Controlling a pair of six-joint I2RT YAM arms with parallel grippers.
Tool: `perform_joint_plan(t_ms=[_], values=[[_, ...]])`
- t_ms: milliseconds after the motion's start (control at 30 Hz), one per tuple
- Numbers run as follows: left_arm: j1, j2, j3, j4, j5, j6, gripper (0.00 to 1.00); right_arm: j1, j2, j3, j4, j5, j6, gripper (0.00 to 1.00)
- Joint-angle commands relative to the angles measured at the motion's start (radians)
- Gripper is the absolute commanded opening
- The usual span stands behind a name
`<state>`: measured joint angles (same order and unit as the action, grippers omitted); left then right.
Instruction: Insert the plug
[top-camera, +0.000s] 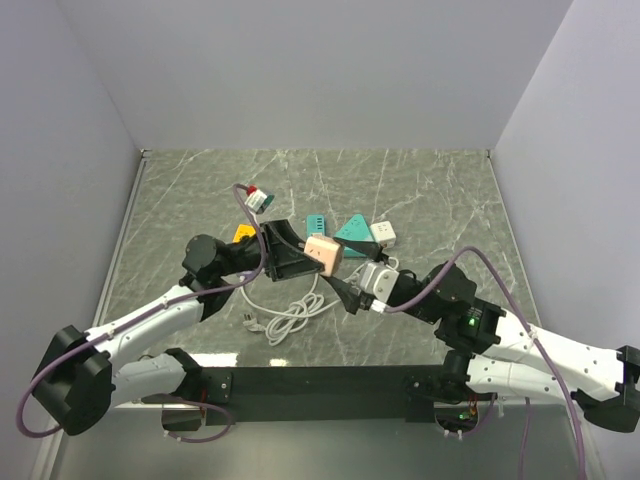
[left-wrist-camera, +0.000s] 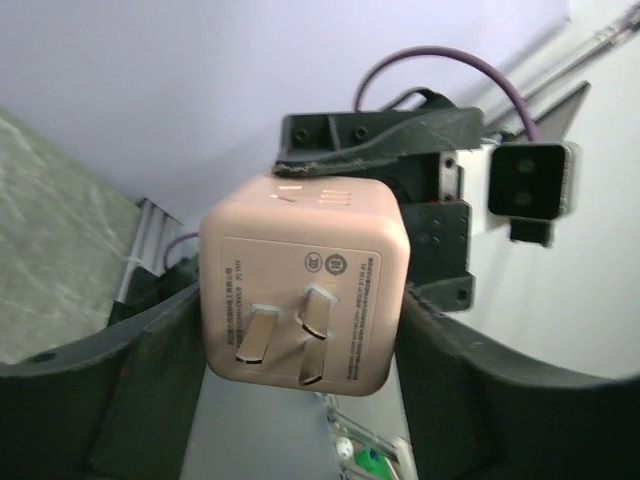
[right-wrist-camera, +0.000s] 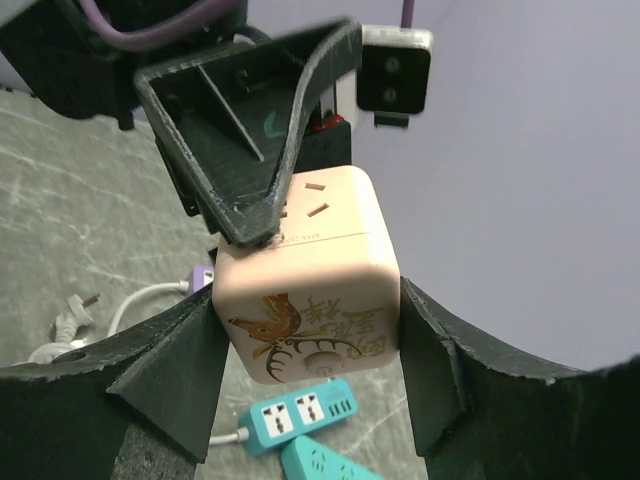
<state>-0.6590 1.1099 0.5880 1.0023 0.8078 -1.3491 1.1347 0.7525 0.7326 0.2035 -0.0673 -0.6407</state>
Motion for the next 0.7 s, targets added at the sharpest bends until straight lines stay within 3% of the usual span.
perform_joint_plan(t_ms=[0, 33, 67, 200, 333, 500, 667], values=[[0.025, -0.053, 0.061, -0.145, -0.085, 0.200, 0.77, 0.005, 0.014, 0.094, 0.002, 0.099, 0.029, 0.00], [0.035, -0.065, 0.058, -0.157, -0.096, 0.217, 0.85, 0.004, 0.019, 0.108, -0.012, 0.131, 0.026, 0.00], [0.044, -0.074, 0.056, -0.172, -0.107, 0.244, 0.86, 0.002, 0.022, 0.116, -0.022, 0.142, 0.026, 0.00], [0.113, -0.149, 0.050, -0.301, -0.183, 0.323, 0.88, -0.010, 0.034, 0.163, -0.073, 0.162, 0.030, 0.00], [0.133, -0.234, 0.038, -0.482, -0.371, 0.439, 0.89, -0.071, 0.054, 0.247, -0.157, 0.143, 0.042, 0.00], [0.144, -0.370, 0.027, -0.681, -0.567, 0.594, 0.89, -0.223, 0.197, 0.414, -0.315, -0.032, 0.105, 0.00], [0.145, -0.441, 0.009, -0.726, -0.643, 0.714, 0.89, -0.341, 0.414, 0.554, -0.510, -0.136, 0.128, 0.00]])
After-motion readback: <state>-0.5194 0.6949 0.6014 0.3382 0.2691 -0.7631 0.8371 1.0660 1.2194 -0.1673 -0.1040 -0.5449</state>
